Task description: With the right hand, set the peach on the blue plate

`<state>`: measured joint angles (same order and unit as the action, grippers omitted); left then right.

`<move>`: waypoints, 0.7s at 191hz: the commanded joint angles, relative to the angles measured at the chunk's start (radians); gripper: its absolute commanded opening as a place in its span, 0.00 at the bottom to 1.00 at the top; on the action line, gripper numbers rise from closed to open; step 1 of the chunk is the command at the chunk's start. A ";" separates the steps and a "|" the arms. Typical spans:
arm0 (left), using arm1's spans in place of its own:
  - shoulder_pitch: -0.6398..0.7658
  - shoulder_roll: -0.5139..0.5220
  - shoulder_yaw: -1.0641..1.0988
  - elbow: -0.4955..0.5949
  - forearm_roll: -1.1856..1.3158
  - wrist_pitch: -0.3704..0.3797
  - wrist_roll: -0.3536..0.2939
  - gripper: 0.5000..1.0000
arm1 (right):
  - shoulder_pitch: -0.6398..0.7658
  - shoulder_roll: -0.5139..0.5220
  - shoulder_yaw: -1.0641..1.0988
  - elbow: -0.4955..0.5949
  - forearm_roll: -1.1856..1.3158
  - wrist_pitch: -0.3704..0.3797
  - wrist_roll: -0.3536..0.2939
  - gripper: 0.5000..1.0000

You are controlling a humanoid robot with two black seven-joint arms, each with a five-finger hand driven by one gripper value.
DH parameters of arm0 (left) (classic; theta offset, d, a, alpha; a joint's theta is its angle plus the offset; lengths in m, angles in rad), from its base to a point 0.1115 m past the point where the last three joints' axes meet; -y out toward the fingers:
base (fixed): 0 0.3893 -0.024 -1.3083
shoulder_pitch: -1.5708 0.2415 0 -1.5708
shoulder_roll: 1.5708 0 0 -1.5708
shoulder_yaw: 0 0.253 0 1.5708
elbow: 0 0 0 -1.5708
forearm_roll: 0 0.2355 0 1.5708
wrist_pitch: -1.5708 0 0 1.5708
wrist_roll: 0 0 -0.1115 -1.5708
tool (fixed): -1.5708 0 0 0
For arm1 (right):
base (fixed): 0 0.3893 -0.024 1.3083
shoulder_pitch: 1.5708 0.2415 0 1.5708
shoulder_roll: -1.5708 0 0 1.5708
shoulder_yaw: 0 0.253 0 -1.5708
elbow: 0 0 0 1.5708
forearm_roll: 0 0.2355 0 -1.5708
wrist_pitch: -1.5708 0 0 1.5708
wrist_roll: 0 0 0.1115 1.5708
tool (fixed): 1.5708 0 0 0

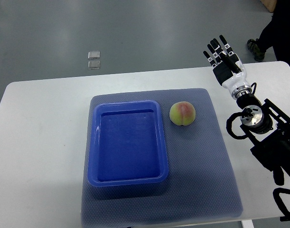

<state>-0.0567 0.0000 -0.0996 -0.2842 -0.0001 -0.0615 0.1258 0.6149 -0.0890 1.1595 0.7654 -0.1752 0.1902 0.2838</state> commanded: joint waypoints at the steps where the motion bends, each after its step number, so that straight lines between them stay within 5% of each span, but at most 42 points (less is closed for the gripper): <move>1: 0.000 0.000 0.000 0.002 0.000 0.000 0.000 1.00 | 0.002 0.000 0.000 0.000 0.000 0.000 0.000 0.87; 89: -0.002 0.000 -0.003 0.002 0.000 0.000 0.000 1.00 | 0.052 -0.025 -0.110 0.005 -0.081 0.018 -0.011 0.86; 134: -0.002 0.000 -0.003 0.002 0.000 0.000 0.000 1.00 | 0.236 -0.155 -0.511 0.025 -0.514 0.022 -0.032 0.86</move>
<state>-0.0584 0.0000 -0.1029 -0.2822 0.0000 -0.0610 0.1258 0.7936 -0.2156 0.7558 0.7855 -0.5745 0.2090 0.2576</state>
